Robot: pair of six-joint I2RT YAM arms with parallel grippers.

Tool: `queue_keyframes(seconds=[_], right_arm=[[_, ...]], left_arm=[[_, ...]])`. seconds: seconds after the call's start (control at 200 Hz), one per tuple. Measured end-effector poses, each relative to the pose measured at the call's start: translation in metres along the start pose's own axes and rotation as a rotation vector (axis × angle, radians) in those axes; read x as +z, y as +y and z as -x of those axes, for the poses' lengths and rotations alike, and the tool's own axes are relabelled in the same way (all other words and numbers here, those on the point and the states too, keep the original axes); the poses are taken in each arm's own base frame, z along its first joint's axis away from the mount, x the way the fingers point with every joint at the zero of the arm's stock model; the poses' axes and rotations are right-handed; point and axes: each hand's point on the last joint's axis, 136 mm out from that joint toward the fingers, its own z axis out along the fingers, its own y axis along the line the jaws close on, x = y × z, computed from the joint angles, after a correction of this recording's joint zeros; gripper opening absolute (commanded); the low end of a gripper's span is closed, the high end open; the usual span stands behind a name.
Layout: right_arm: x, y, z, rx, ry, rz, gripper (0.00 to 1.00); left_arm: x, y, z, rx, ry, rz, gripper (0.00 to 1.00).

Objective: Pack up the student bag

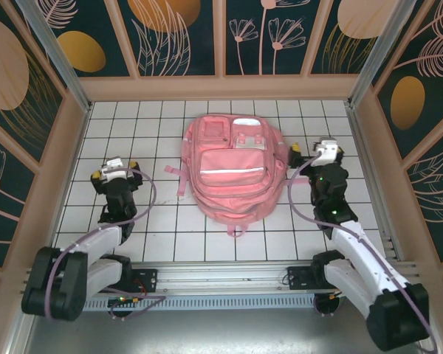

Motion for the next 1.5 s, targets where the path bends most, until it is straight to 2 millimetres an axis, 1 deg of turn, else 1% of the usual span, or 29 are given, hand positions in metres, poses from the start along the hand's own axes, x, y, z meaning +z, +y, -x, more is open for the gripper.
queue_keyframes(seconds=[0.02, 0.06, 0.095, 0.14, 0.18, 0.2, 0.235, 0.295, 0.33, 0.365, 0.4, 0.445, 0.54, 0.571, 0.641, 0.681, 0.741, 0.836, 0.911, 0.966, 1.121, 1.276, 1.501], right_arm=[[0.002, -0.013, -0.005, 0.009, 0.001, -0.035, 0.99], [0.004, -0.034, -0.015, 0.029, 0.003, -0.087, 0.99], [0.004, -0.052, -0.029, 0.053, 0.011, -0.139, 0.99], [0.004, -0.068, -0.048, 0.077, 0.032, -0.182, 0.99], [0.003, -0.079, -0.073, 0.099, 0.072, -0.216, 0.99], [0.003, -0.081, -0.082, 0.111, 0.089, -0.225, 0.99], [0.002, -0.085, -0.105, 0.131, 0.129, -0.238, 0.99], [-0.001, -0.084, -0.138, 0.158, 0.193, -0.235, 0.99], [-0.002, -0.082, -0.151, 0.169, 0.222, -0.227, 0.99], [-0.001, -0.079, -0.158, 0.181, 0.231, -0.214, 0.99], [0.001, -0.077, -0.159, 0.187, 0.222, -0.2, 0.99], [0.005, -0.075, -0.154, 0.191, 0.196, -0.18, 0.99], [0.015, -0.07, -0.14, 0.195, 0.104, -0.141, 0.99], [0.016, -0.069, -0.14, 0.196, 0.083, -0.132, 0.99], [0.017, -0.067, -0.154, 0.196, 0.108, -0.115, 0.99], [0.018, -0.065, -0.159, 0.195, 0.128, -0.106, 0.99], [0.024, -0.062, -0.151, 0.188, 0.106, -0.087, 0.99], [0.042, -0.054, -0.131, 0.167, 0.064, -0.065, 0.99], [0.049, -0.049, -0.12, 0.159, 0.036, -0.052, 0.99], [0.05, -0.047, -0.119, 0.153, 0.034, -0.051, 0.99], [0.05, -0.044, -0.125, 0.131, 0.061, -0.059, 0.99], [0.05, -0.045, -0.126, 0.127, 0.065, -0.062, 0.99], [0.05, -0.045, -0.126, 0.127, 0.065, -0.062, 0.99]], left_arm=[[0.003, 0.002, -0.005, -0.005, 0.012, 0.001, 0.99], [0.006, 0.002, -0.012, -0.014, 0.03, -0.009, 0.99], [0.009, -0.001, -0.017, -0.017, 0.047, -0.029, 0.99], [0.013, -0.005, -0.021, -0.021, 0.062, -0.051, 0.99], [0.016, -0.008, -0.023, -0.029, 0.07, -0.07, 0.99], [0.018, -0.009, -0.023, -0.035, 0.072, -0.077, 0.99], [0.021, -0.012, -0.022, -0.048, 0.07, -0.09, 0.99], [0.028, -0.017, -0.019, -0.068, 0.066, -0.112, 0.99], [0.032, -0.02, -0.018, -0.074, 0.07, -0.121, 0.99], [0.038, -0.022, -0.015, -0.079, 0.069, -0.132, 0.99], [0.043, -0.023, -0.011, -0.086, 0.057, -0.143, 0.99], [0.046, -0.021, -0.006, -0.103, 0.027, -0.154, 0.99], [0.041, -0.016, -0.006, -0.124, -0.021, -0.187, 0.99], [0.038, -0.016, -0.009, -0.13, -0.04, -0.199, 0.99], [0.034, -0.018, -0.025, -0.122, -0.007, -0.214, 0.99], [0.034, -0.019, -0.028, -0.12, -0.002, -0.222, 0.99], [0.034, -0.021, -0.023, -0.124, -0.018, -0.231, 0.99], [0.035, -0.023, -0.017, -0.129, -0.037, -0.241, 0.99], [0.036, -0.024, -0.014, -0.13, -0.044, -0.247, 0.99], [0.036, -0.024, -0.012, -0.132, -0.05, -0.248, 0.99], [0.036, -0.025, -0.01, -0.131, -0.058, -0.249, 0.99], [0.036, -0.025, -0.008, -0.132, -0.068, -0.253, 0.99], [0.034, -0.037, -0.006, -0.098, -0.071, -0.316, 0.99]])
